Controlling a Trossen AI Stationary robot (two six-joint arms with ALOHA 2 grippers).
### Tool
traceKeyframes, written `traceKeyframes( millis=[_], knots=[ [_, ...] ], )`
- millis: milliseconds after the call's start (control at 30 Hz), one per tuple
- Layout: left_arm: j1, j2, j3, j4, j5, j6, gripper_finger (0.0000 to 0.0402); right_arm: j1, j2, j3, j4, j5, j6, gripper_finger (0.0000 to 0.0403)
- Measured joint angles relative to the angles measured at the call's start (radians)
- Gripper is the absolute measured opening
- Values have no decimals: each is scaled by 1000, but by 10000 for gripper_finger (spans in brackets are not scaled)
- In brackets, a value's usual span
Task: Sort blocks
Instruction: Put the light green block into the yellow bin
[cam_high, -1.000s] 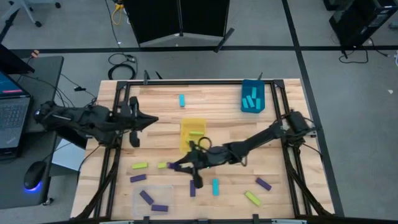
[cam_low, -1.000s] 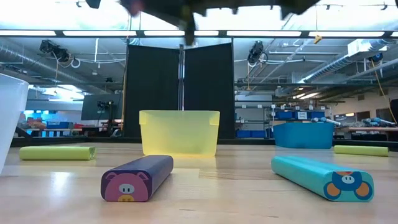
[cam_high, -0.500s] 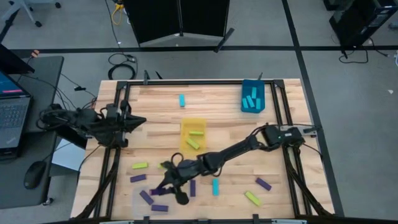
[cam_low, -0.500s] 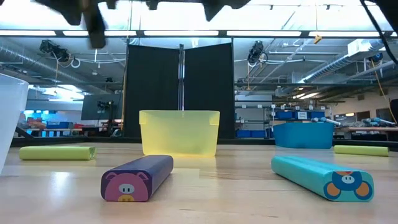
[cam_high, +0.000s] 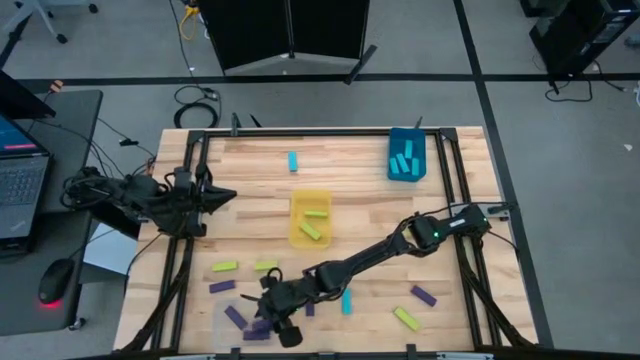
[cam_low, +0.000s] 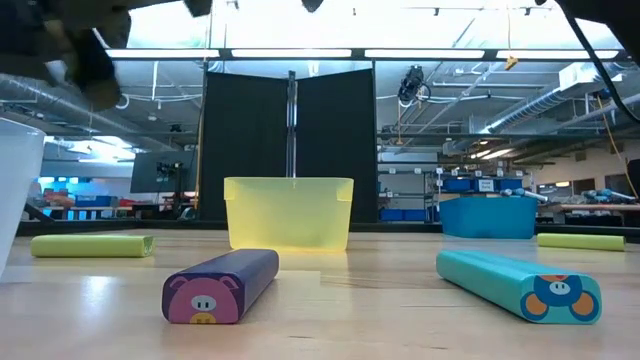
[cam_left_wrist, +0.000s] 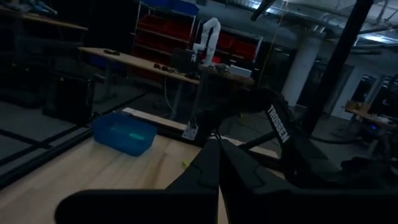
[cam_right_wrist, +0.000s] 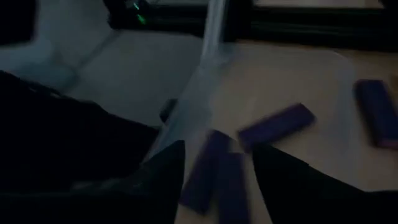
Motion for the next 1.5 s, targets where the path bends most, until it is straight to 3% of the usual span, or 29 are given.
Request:
traceKeyframes(
  millis=[133,267,400,633,933,1067,1267,1500],
  knots=[
    [0,24,0,0,-23,-12,11,0,-38,17,-108,55,-81,226],
    [0,87,0,0,-72,-16,11,6,-94,17,-154,207,-149,225],
    [0,156,0,7,-104,-22,11,2,-139,18,-143,267,-232,178],
    [0,209,0,-16,-146,-72,11,-52,-164,2,-128,261,-262,21],
    [0,216,0,-144,-158,-190,11,-104,-184,-114,-50,244,-228,7],
    [0,227,0,-205,-193,-261,11,-130,-291,-307,124,274,-215,6],
    [1,235,0,-228,-148,-276,17,-198,-574,-806,512,285,-147,5],
    [2,371,0,-348,-36,-381,38,-193,-857,-1232,709,477,-89,6]
  ],
)
